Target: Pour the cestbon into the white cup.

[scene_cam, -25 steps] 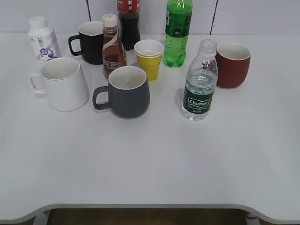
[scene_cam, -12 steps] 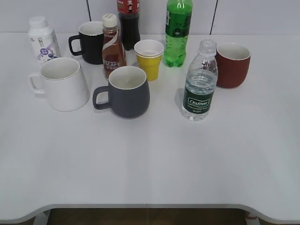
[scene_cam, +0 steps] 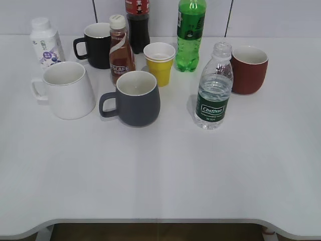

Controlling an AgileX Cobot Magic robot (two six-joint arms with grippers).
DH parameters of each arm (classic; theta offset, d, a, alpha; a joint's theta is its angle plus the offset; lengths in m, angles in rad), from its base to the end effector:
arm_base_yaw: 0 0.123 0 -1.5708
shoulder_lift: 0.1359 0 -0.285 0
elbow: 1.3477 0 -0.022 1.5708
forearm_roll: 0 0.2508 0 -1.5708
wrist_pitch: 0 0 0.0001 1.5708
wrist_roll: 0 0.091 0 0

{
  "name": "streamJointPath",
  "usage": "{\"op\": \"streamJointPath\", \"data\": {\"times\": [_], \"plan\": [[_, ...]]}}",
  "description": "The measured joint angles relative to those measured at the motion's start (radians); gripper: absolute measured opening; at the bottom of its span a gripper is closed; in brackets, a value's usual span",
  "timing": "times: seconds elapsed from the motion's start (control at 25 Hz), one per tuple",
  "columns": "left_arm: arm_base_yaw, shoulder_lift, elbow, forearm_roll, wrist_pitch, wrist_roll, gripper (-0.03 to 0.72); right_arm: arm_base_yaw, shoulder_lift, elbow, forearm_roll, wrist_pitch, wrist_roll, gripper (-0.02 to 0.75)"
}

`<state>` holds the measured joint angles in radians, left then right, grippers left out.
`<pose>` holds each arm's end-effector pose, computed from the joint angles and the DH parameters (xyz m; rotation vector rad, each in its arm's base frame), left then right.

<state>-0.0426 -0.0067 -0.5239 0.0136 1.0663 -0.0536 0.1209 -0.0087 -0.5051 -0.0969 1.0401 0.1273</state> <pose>-0.0089 0.0015 0.2834 -0.0120 2.0195 -0.0449 -0.0052 -0.0083 0.2806 0.0105 2.0065 0.0434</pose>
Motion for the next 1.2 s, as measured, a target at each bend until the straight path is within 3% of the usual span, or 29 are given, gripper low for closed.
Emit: {"op": "streamJointPath", "data": {"times": [0.6, 0.72, 0.92, 1.2], "plan": [[0.000, 0.000, -0.013, -0.008, -0.030, 0.000, 0.538, 0.000, 0.000, 0.000, 0.000, 0.000, 0.000, 0.589], [0.000, 0.000, -0.020, -0.014, -0.239, 0.000, 0.496, 0.000, 0.000, 0.000, 0.005, 0.000, 0.000, 0.589], [0.000, 0.074, 0.038, -0.014, -0.736, 0.000, 0.431, 0.000, 0.000, 0.000, 0.022, 0.000, 0.000, 0.589], [0.000, 0.438, 0.172, 0.032, -1.227, 0.000, 0.417, 0.000, 0.000, 0.000, 0.037, 0.000, 0.003, 0.589]]}}
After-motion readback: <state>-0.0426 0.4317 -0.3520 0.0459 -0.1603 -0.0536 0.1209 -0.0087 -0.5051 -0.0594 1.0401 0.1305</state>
